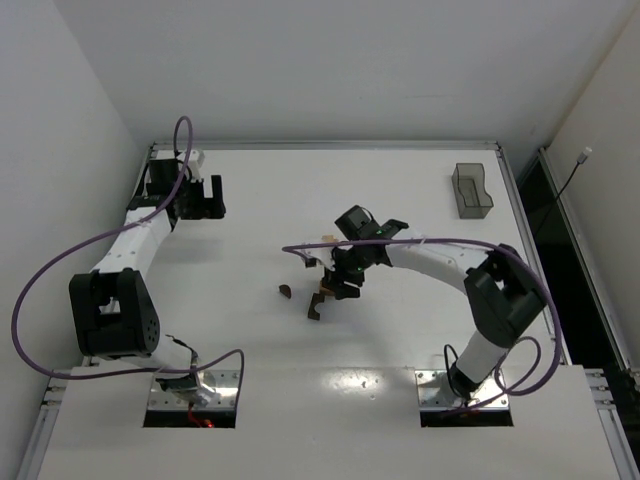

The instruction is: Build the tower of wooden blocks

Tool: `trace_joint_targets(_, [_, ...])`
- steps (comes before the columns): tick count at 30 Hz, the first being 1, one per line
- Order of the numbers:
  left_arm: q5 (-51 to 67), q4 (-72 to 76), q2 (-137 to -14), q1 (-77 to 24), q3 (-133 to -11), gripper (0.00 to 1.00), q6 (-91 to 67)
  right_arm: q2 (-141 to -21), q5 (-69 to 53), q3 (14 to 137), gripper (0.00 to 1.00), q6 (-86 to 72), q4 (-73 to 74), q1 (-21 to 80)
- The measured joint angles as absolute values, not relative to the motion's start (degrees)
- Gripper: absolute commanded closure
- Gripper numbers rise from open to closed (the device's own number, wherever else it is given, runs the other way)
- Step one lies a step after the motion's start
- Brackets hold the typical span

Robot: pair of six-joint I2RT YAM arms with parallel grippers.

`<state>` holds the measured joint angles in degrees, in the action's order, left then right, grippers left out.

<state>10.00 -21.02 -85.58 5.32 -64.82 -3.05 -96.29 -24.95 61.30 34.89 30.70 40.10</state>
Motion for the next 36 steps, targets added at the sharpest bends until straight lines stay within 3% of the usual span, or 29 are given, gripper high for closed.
trace_joint_targets(15, [9.4, -21.3, -86.5, 5.3, -65.1, 0.0, -2.2, -106.3, -25.1, 67.1, 0.46, 34.7, 28.5, 41.5])
trace_joint_targets(30, [8.5, -21.3, -88.3, 5.3, -66.2, 0.0, -2.2, -111.5, -23.6, 70.8, 0.53, 34.8, 28.6, 41.5])
trace_joint_targets(36, [8.5, -21.3, -88.3, 5.3, -66.9, 0.0, -2.2, -113.1, -22.9, 72.1, 0.69, 34.8, 29.2, 41.8])
